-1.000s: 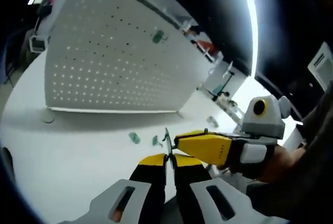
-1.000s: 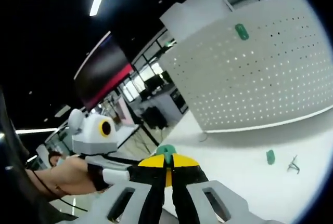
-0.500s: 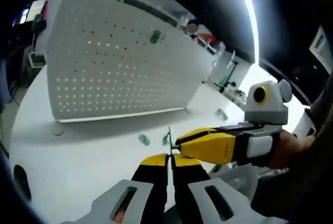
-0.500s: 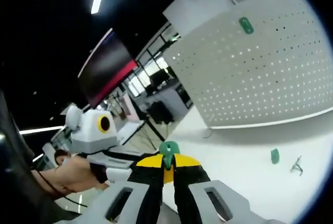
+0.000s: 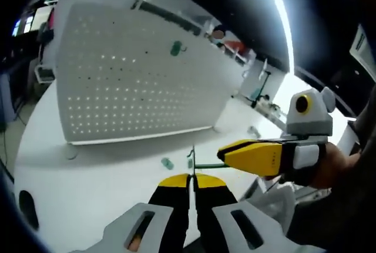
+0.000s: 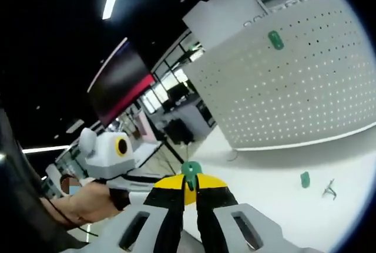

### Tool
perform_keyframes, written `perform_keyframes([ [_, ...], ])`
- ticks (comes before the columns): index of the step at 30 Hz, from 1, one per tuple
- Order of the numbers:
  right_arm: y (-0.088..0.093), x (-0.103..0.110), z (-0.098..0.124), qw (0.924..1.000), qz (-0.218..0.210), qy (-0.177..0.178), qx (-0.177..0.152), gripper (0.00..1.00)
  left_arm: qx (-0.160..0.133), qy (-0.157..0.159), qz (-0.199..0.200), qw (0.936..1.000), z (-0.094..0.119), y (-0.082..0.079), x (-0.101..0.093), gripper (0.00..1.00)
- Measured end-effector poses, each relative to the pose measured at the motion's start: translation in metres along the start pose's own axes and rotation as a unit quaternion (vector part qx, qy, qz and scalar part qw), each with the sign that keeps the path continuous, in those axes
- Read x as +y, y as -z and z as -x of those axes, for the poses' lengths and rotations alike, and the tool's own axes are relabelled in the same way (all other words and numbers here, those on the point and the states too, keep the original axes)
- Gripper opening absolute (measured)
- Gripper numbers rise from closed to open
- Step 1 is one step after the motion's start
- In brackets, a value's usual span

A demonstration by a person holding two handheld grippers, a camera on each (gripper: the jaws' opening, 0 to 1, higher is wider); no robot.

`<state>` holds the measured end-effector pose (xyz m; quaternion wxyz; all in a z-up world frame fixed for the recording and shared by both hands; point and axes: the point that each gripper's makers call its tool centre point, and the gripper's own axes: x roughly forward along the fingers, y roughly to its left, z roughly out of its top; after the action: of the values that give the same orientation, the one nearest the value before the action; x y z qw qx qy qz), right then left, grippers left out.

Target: Insert the hook assembly into the mounting plate slot until the hook locks in place.

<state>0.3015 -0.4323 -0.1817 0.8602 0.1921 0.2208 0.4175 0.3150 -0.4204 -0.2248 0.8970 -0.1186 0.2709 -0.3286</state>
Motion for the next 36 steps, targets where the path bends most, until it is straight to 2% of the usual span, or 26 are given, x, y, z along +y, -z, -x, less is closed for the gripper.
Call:
perform_keyframes([
  [5, 0.002, 0.004, 0.006, 0.9996, 0.029, 0.0, 0.0, 0.06, -0.005, -0.017, -0.01, 0.9998, 0.003, -0.004, 0.006, 0.01],
  [8, 0.009, 0.005, 0.004, 0.999, 0.042, 0.003, 0.011, 0.06, -0.004, -0.019, -0.022, 0.9996, 0.002, -0.005, 0.004, 0.01],
  [20, 0.006, -0.004, -0.005, 0.9991, 0.035, 0.022, 0.003, 0.05, -0.004, 0.004, -0.066, 0.9978, -0.004, -0.001, -0.02, 0.02],
  [25, 0.003, -0.005, -0.005, 0.9991, 0.036, 0.023, -0.001, 0.05, -0.011, 0.0, -0.078, 0.9969, -0.003, -0.006, -0.019, 0.02],
  [29, 0.003, -0.004, -0.005, 0.9997, 0.019, 0.017, -0.002, 0.03, -0.011, -0.012, -0.11, 0.9938, -0.001, -0.009, -0.019, 0.02],
  [36, 0.002, -0.003, -0.005, 0.9994, 0.027, 0.022, -0.001, 0.01, -0.009, -0.012, -0.119, 0.9927, -0.002, -0.009, -0.018, 0.02],
])
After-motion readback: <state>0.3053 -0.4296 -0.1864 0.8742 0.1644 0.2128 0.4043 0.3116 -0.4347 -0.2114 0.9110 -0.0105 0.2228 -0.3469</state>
